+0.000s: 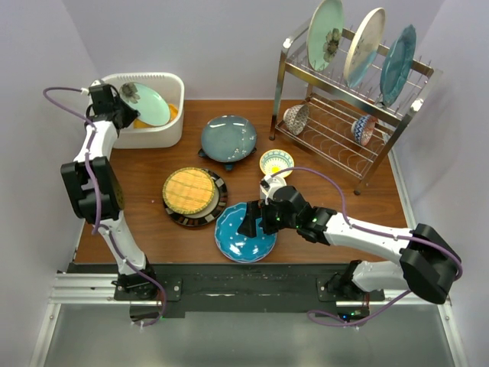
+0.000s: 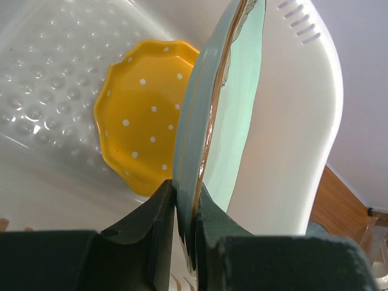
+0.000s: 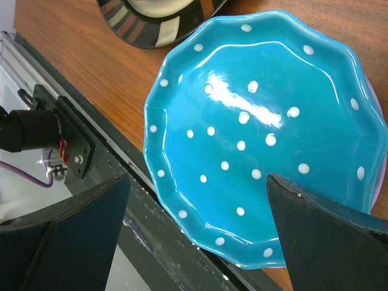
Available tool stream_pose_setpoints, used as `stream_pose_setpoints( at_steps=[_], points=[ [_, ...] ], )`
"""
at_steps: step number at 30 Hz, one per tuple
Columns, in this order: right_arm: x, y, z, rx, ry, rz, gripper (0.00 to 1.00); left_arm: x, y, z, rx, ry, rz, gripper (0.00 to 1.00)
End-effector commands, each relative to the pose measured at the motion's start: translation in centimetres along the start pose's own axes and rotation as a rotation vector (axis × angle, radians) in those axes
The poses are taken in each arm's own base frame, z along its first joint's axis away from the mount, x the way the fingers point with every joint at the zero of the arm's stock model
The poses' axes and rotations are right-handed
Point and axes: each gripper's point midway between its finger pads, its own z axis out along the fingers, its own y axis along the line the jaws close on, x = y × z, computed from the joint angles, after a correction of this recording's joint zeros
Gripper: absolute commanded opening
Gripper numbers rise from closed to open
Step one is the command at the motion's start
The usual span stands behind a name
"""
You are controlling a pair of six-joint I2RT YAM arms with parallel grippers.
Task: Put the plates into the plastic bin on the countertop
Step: Place the plate in the plastic bin.
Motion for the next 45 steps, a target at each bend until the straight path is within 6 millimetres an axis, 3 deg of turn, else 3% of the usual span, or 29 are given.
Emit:
stream_pose_setpoints(
  at_steps=[1, 15, 25, 38, 45],
  points=[
    [-1.0, 0.9, -0.2, -0.023, -0.020, -0.023, 0.99, -6.3, -4.7, -1.4, 0.144, -0.176, 0.011, 0.00],
    [-0.9, 1.0, 0.0, -0.023, -0.014, -0.022, 0.99, -4.7, -4.7, 0.8, 0.187, -0.104, 0.018, 0.00],
    [-0.9, 0.9, 0.0, -0.022, -0.013, -0.026, 0.99, -3.1, -2.9, 2.5, 0.127, -0.046, 0.014, 0.00],
    [-0.8, 0.9, 0.1, -0.021, -0.008, -0.023, 0.99, -2.9, -0.3, 2.7, 0.036, -0.040, -0.002, 0.30],
    [-0.8, 0.9, 0.0, -0.024, -0.012, -0.023, 0.99, -3.0, 0.6, 2.7, 0.016, -0.039, -0.019, 0.34]
  ],
)
